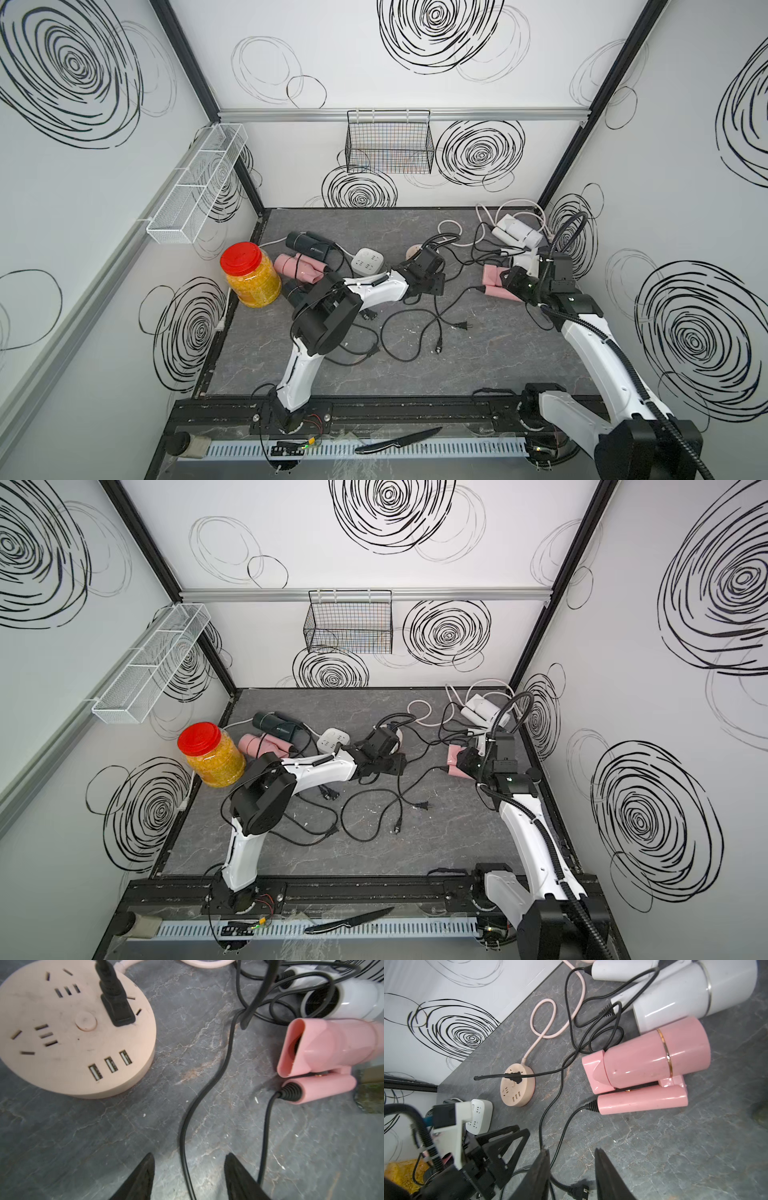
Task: Charge the blow dryers
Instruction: Pick up the plug from the center of the board.
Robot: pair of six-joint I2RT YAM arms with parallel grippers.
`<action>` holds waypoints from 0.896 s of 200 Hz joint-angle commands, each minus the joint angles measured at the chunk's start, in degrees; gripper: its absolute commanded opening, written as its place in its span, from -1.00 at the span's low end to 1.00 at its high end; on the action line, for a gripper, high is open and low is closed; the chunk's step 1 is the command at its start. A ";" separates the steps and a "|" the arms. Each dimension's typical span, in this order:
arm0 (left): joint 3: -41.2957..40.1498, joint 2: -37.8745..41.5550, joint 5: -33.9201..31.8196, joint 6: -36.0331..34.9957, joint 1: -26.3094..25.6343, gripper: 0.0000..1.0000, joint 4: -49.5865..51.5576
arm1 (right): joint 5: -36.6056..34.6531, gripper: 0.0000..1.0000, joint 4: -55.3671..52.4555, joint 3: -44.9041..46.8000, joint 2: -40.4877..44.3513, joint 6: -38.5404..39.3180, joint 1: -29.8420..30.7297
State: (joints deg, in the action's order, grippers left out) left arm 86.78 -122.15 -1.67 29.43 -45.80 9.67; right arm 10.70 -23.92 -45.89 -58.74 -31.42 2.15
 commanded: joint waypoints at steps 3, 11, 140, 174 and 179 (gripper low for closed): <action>6.02 -3.34 -5.54 -3.58 -0.86 0.16 8.23 | 2.20 -0.21 0.76 -1.17 -1.43 1.18 -0.17; 7.68 -4.36 -6.93 -4.25 -1.22 0.16 9.88 | 3.09 -0.21 1.34 -0.92 -1.67 1.48 -0.26; 23.87 -15.48 -16.06 -9.76 -4.85 -0.20 24.61 | 4.83 -0.20 2.45 0.92 -1.93 2.24 -0.31; 25.34 -17.06 -14.76 -9.13 -4.23 -0.35 25.31 | 4.82 -0.20 2.48 1.06 -1.73 2.22 -0.30; 25.52 -17.22 -14.32 -9.13 -4.13 -0.40 25.30 | 4.61 -0.20 2.43 1.14 -1.65 2.32 -0.31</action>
State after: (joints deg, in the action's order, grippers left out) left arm 110.37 -137.32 -15.97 20.40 -50.65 32.51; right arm 15.25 -22.04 -45.41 -60.86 -29.61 2.07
